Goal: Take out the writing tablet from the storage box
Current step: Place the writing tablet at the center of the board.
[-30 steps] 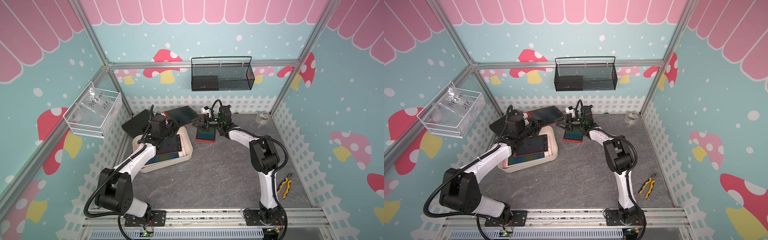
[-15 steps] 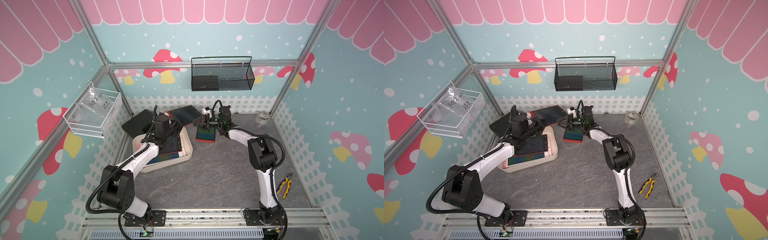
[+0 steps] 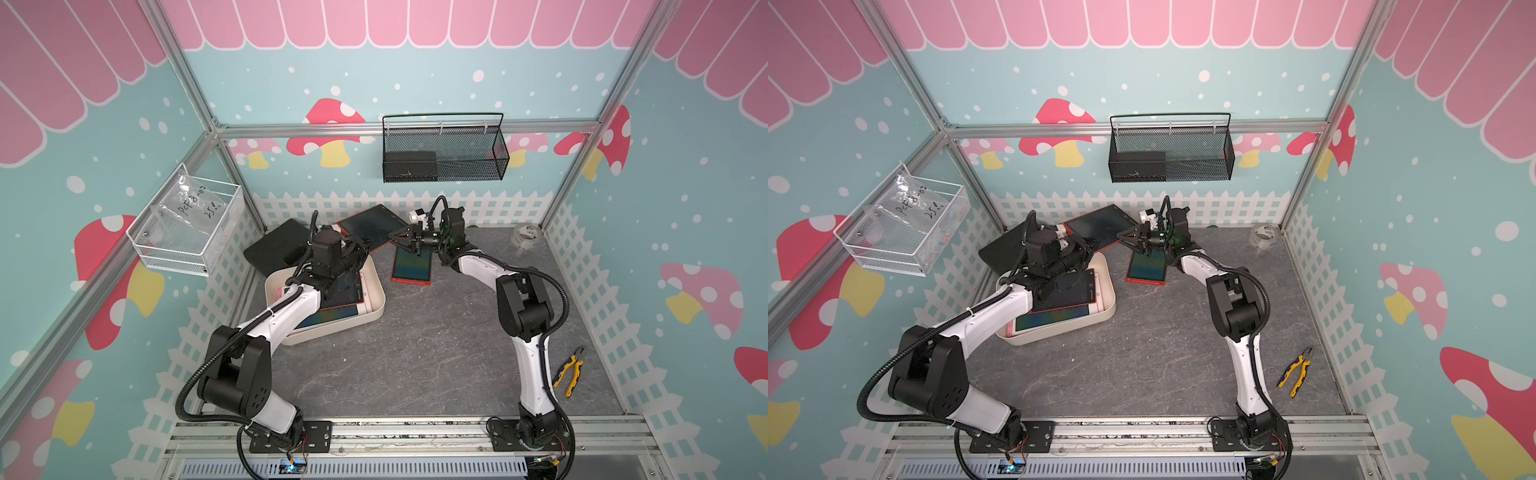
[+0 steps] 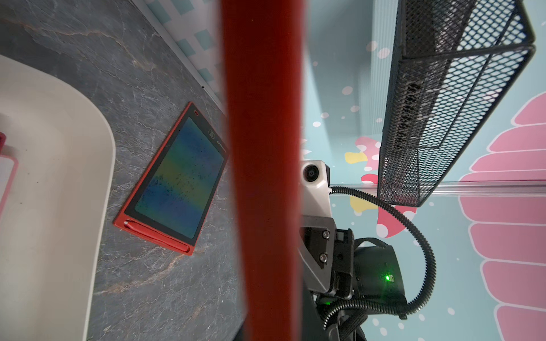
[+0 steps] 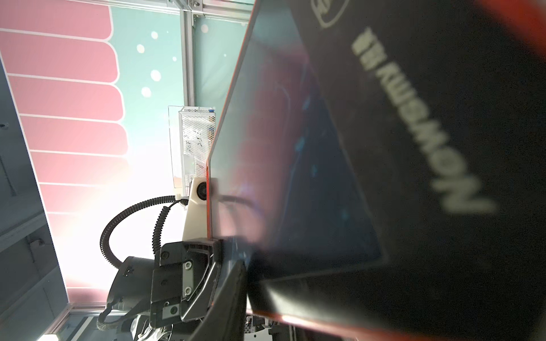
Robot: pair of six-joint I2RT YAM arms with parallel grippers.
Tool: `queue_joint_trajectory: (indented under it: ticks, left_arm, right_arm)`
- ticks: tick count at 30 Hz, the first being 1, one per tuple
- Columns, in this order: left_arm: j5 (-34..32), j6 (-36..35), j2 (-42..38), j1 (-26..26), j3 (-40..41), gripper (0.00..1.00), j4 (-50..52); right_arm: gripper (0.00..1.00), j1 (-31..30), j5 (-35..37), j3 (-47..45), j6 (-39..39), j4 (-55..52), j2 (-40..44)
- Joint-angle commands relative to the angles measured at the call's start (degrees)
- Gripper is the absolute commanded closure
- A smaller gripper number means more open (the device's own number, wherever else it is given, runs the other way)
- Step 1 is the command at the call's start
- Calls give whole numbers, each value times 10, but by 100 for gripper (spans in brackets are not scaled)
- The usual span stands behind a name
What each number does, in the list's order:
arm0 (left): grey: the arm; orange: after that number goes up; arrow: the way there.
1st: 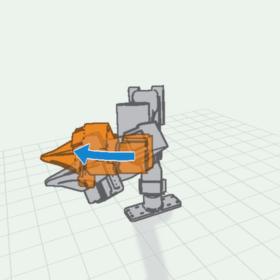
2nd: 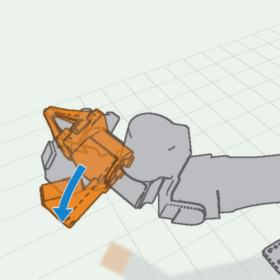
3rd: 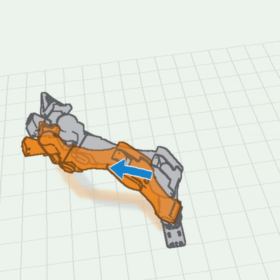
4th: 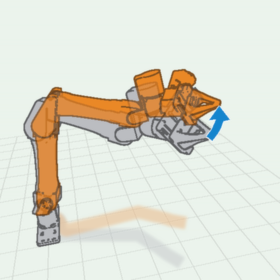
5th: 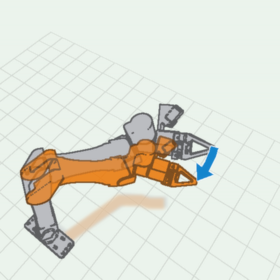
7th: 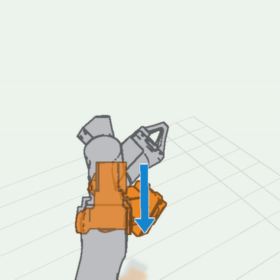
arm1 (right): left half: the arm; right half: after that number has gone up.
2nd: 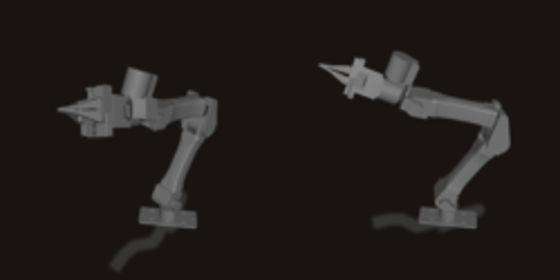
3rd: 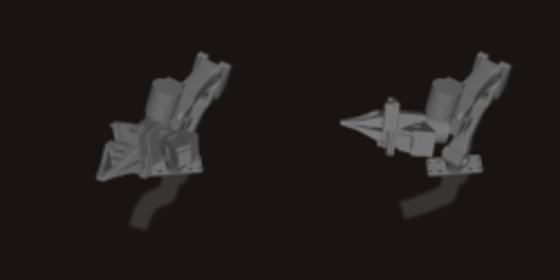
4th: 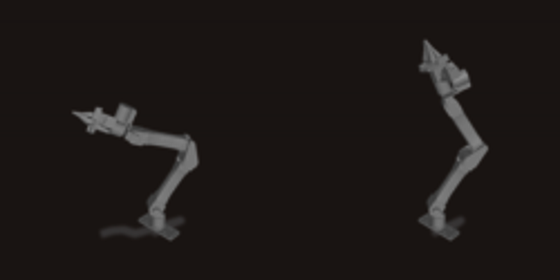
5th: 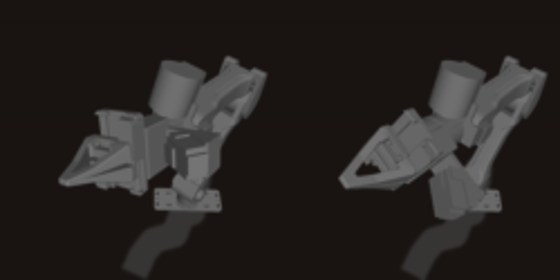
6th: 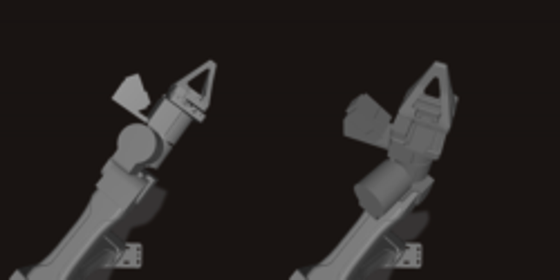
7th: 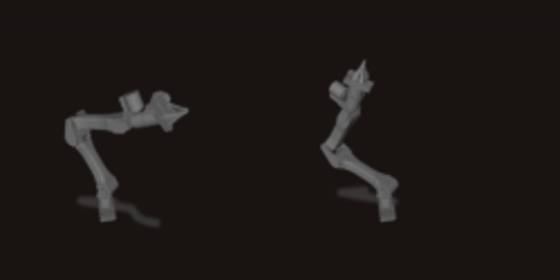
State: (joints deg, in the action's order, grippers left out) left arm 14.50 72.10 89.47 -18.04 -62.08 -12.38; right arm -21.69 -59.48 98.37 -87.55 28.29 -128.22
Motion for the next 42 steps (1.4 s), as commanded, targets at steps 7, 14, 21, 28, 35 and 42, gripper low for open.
queue_joint_trajectory:
  ticks: [7,14,21,28,35,42]
  left_arm:
    - [30,23,49,-22,-29,90,-46]
    - [56,36,43,-26,6,74,-53]
    - [69,30,29,-26,25,54,-43]
    - [81,15,24,-23,16,54,-19]
    - [99,-31,-1,-10,16,54,46]
    - [102,-44,-12,5,42,55,65]
  right_arm:
    - [80,2,19,-7,-35,77,2]
    - [91,14,21,-29,-45,103,7]
    - [96,30,8,-41,-41,114,4]
    - [100,55,-7,-64,17,60,12]
    - [100,100,-45,-62,138,-49,13]
    - [100,155,-95,58,415,-337,-42]
